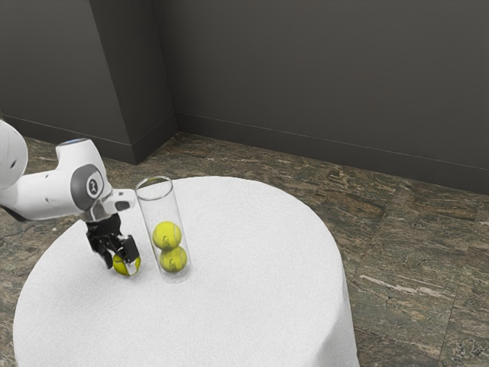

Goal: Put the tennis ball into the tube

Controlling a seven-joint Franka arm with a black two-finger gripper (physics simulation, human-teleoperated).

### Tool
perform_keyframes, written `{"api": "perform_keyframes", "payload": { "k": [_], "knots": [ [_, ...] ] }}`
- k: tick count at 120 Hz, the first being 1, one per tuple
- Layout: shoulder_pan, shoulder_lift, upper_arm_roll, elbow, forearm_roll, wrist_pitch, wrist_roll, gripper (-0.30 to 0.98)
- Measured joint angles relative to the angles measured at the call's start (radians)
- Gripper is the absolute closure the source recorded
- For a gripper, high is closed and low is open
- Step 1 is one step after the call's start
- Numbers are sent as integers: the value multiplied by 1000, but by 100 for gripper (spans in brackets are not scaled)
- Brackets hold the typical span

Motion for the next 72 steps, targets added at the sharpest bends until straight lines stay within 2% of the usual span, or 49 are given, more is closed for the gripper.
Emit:
{"api": "perform_keyframes", "payload": {
  "k": [30, 72],
  "knots": [
    [0, -5, 0, 16, 1, 0, 17, 23],
    [0, -3, 0, 28, 2, 0, 32, 24]
  ]
}}
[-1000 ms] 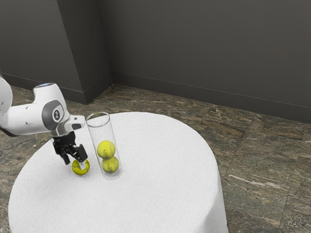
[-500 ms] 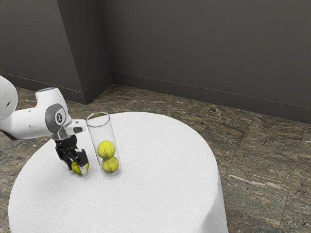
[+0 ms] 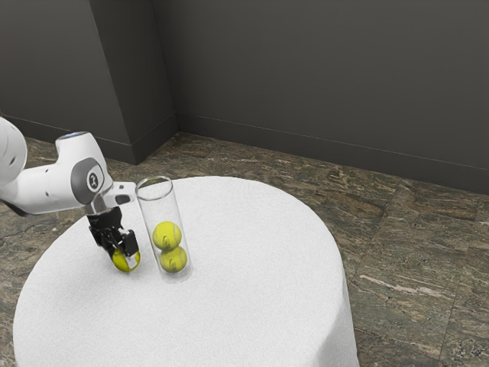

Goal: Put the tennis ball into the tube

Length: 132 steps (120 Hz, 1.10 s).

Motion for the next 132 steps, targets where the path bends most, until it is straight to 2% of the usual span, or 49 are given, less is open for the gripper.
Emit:
{"api": "perform_keyframes", "payload": {
  "k": [45, 85, 109, 132],
  "knots": [
    [-1, -7, 0, 15, 12, 2, 5, 32],
    [-7, -58, 1, 56, 70, 3, -9, 39],
    [-9, -178, -10, 79, 176, -14, -39, 40],
    [-24, -234, -18, 197, 297, -102, -85, 43]
  ]
}}
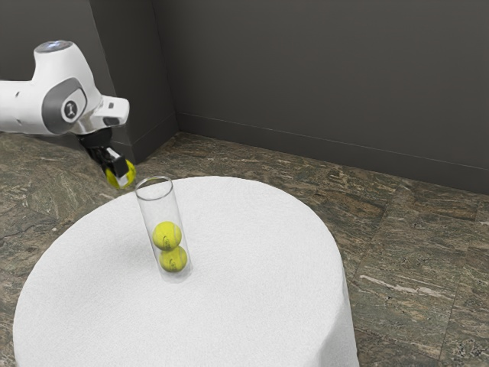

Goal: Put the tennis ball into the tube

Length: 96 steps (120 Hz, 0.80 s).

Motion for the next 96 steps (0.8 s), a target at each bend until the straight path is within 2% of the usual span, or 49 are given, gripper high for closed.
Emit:
{"api": "perform_keyframes", "payload": {
  "k": [8, 31, 58, 96],
  "knots": [
    [1, -9, -10, 29, 31, -33, -16, 45],
    [-24, -26, -10, 71, 91, -96, -58, 41],
    [-24, -25, -38, 95, 128, -135, -96, 39],
    [-76, -14, -33, 126, 153, -151, -134, 39]
  ]
}}
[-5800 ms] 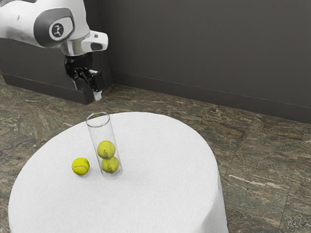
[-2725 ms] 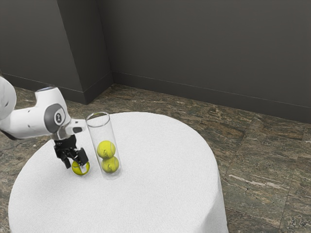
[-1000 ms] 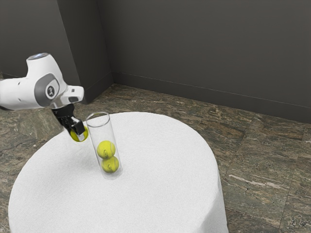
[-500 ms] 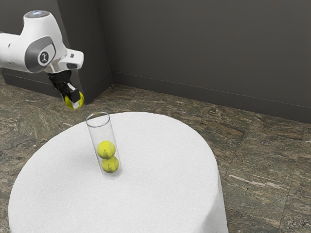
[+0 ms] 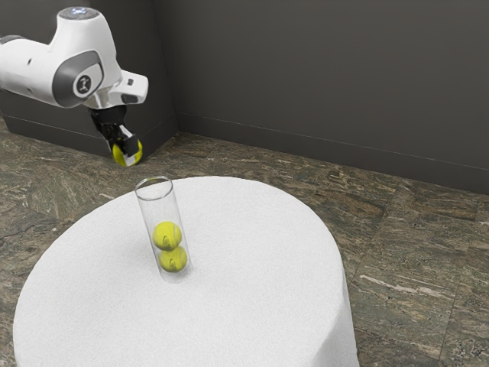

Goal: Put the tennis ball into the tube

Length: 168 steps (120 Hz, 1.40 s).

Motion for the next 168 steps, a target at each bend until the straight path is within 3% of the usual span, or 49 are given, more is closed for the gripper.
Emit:
{"api": "perform_keyframes", "payload": {
  "k": [53, 81, 123, 168],
  "knots": [
    [-45, 29, -44, 54, 45, -3, -38, 39],
    [-178, 24, -33, 59, 74, -5, -67, 39],
    [-432, 18, 100, 50, 56, -65, -107, 39],
    [-439, -11, 185, 31, 24, -88, -107, 40]
  ]
}}
